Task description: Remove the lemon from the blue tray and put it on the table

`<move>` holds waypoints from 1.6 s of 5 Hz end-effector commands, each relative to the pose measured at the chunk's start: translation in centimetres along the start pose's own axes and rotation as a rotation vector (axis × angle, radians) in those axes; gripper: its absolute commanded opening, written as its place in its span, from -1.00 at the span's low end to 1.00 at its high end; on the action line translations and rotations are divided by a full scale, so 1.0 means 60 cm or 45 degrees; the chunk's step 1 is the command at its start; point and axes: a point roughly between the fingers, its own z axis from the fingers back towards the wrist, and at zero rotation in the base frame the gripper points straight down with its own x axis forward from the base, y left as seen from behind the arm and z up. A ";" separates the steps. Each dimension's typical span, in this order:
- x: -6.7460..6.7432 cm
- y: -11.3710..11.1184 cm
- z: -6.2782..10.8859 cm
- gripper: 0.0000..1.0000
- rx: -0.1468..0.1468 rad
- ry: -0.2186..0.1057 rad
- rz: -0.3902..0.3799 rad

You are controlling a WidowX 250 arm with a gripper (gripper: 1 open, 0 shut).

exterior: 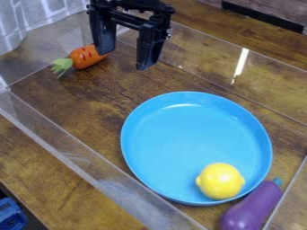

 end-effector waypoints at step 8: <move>-0.010 -0.212 -0.161 1.00 -0.028 -0.096 -0.010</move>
